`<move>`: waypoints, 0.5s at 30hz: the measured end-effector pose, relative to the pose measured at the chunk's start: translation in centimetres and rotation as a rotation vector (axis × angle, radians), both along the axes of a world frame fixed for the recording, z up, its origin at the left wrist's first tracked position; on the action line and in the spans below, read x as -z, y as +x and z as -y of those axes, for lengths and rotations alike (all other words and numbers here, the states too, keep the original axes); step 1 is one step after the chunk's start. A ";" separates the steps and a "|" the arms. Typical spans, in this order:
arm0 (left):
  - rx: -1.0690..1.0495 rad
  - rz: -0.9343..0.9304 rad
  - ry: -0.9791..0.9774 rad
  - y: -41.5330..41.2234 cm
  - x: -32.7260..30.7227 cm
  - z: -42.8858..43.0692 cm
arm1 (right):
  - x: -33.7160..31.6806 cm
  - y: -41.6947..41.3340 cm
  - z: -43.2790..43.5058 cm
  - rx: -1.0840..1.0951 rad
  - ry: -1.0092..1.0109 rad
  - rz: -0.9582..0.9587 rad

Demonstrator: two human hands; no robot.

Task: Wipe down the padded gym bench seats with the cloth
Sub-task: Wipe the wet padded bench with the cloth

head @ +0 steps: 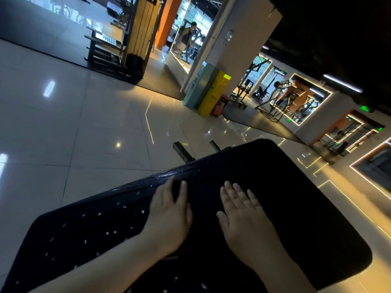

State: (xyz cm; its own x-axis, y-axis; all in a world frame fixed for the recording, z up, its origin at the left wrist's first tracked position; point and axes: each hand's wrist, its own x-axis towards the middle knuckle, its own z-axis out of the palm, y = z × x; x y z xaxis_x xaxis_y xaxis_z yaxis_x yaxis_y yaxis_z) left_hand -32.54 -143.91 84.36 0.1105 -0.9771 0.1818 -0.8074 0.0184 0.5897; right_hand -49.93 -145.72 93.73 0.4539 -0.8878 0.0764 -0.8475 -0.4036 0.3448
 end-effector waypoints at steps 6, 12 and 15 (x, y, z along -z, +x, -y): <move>-0.112 -0.212 0.195 -2.2 -3.3 4.6 | 0.9 -0.1 -0.1 0.022 -0.096 -0.022; 0.162 -0.278 -0.169 0.9 1.4 0.0 | 1.8 -0.6 0.2 -0.056 -0.218 -0.011; 0.115 -0.354 -0.131 2.5 3.3 0.9 | 2.2 -0.6 0.5 -0.074 -0.253 0.008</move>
State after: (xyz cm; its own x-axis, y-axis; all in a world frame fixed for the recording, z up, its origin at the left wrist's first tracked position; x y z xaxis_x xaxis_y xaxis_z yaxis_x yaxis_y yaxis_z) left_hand -30.05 -144.78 81.08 0.0801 -0.9577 0.2765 -0.5428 0.1907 0.8179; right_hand -50.49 -146.18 91.57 0.5150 -0.8048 0.2952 -0.8221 -0.3662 0.4359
